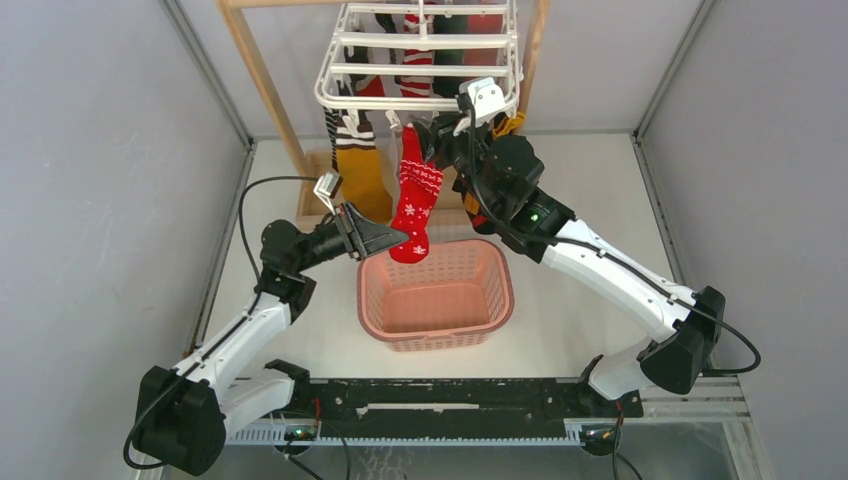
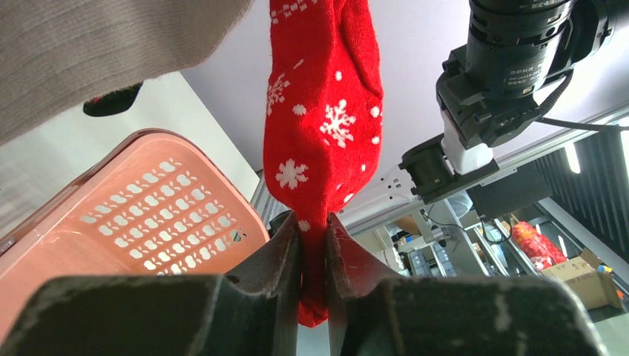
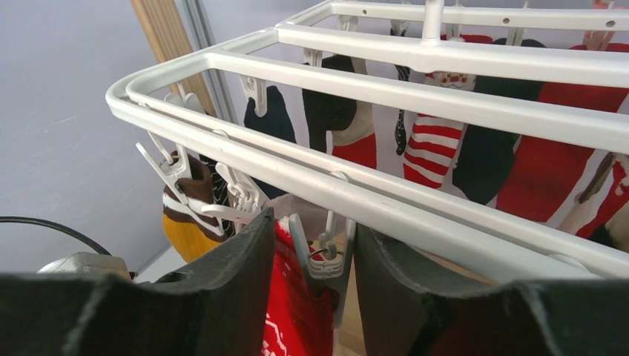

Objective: Remove the socks clipped to the hanger
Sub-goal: Remove the sock from the hanger.

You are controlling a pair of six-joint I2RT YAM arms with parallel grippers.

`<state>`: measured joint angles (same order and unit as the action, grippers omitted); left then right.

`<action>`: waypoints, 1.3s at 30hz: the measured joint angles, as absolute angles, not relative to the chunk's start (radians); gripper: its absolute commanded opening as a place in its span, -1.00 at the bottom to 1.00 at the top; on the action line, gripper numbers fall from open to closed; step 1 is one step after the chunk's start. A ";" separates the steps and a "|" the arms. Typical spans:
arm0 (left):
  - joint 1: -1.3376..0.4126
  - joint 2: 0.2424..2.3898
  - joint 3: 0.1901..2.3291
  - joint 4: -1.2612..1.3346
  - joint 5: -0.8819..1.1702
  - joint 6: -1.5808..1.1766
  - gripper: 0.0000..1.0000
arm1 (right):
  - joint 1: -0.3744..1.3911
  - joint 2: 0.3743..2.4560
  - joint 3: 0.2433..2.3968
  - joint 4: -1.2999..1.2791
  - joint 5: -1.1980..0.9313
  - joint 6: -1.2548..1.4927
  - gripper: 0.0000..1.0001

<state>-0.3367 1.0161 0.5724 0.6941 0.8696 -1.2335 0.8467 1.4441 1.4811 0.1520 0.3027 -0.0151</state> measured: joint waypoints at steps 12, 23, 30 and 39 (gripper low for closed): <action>-0.337 1.016 0.572 0.694 0.871 -1.234 -0.62 | 0.830 1.444 1.481 0.168 0.284 0.004 -0.65; -0.337 1.016 0.572 0.694 0.873 -1.233 -0.62 | 0.818 1.444 1.481 0.168 0.260 0.029 -0.33; -0.337 1.012 0.572 0.693 0.872 -1.233 -0.62 | 0.818 1.444 1.474 0.166 0.260 0.051 0.09; -0.337 0.960 0.572 0.670 0.872 -1.233 -0.59 | 0.820 1.379 1.353 0.141 0.261 0.095 0.26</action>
<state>-0.3367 0.9600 0.5724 0.6697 0.8719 -1.2331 0.8196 1.3792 1.3533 0.1410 0.2607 0.0948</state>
